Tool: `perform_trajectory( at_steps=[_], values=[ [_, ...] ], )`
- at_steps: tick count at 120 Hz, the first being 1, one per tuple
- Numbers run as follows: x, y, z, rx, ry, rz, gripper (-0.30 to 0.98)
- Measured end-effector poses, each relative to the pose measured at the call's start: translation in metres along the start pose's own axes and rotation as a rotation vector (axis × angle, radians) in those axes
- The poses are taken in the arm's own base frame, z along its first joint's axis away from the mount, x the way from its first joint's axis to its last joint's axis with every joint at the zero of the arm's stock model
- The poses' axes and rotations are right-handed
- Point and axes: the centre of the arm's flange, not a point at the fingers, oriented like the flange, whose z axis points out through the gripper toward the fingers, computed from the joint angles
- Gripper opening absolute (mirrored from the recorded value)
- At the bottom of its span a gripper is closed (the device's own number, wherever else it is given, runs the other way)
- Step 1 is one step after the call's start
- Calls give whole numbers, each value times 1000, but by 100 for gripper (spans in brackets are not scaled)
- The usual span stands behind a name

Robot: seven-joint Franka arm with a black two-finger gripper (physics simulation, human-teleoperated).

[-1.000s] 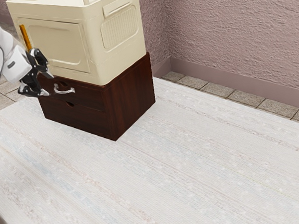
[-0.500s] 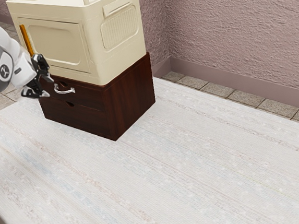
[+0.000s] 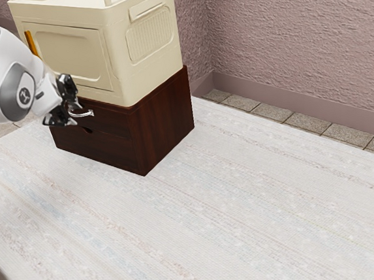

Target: Pull the drawer handle with one arm to open the drawer

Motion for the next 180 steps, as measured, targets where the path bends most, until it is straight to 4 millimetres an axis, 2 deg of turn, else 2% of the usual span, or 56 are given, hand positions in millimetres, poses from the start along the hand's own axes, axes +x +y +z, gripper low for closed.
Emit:
perform_trajectory(
  at_steps=[12,66,180],
  values=[
    [7,0,5,-5,7,10,22],
    [8,7,7,-18,12,17,13],
    [-4,29,-8,-32,15,-4,9]
  ],
)
